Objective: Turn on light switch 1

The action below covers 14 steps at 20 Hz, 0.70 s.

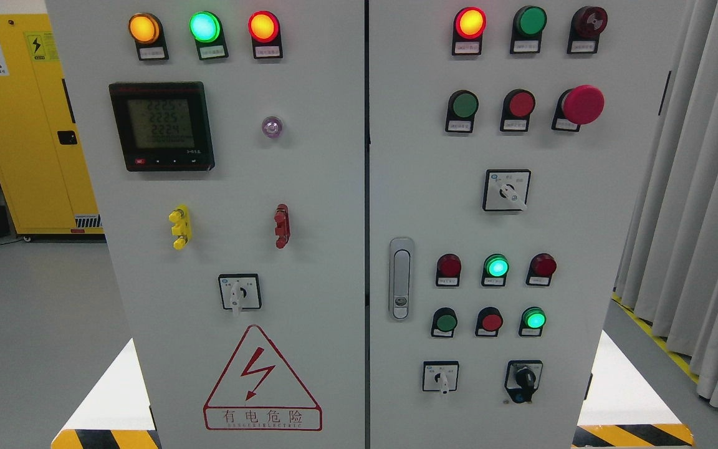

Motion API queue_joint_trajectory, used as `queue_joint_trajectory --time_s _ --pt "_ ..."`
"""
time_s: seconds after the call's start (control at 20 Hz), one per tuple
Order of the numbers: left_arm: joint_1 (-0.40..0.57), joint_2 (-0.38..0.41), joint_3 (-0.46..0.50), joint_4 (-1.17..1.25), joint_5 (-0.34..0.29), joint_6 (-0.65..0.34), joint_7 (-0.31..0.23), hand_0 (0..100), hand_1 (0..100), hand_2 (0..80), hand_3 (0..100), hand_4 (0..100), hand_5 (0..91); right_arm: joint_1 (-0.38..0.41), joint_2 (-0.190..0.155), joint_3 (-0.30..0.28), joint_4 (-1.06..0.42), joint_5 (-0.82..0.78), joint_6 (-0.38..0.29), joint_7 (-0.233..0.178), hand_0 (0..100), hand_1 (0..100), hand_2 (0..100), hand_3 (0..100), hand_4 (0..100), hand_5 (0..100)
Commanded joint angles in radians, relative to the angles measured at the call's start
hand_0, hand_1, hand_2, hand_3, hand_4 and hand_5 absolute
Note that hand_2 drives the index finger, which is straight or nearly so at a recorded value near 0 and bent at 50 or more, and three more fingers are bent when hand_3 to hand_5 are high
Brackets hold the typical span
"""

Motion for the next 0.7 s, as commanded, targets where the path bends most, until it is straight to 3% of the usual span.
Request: queue_joint_trajectory --time_s 0.0,0.4,0.65 --pt "0.0 -0.003 -0.034 -0.002 -0.001 0.0 0.002 32 15 0.0 0 0 0.0 0.0 0.0 0.0 0.0 0.0 0.0 0.001 0 50 4 0 0 0" --pt "0.0 0.0 -0.032 -0.008 -0.001 -0.003 0.005 32 15 0.0 0 0 0.0 0.0 0.0 0.0 0.0 0.0 0.0 0.001 0 50 4 0 0 0" --pt "0.009 0.0 -0.029 -0.16 0.0 -0.042 0.15 31 16 0.0 0 0 0.0 0.0 0.0 0.0 0.0 0.0 0.0 0.001 0 50 4 0 0 0"
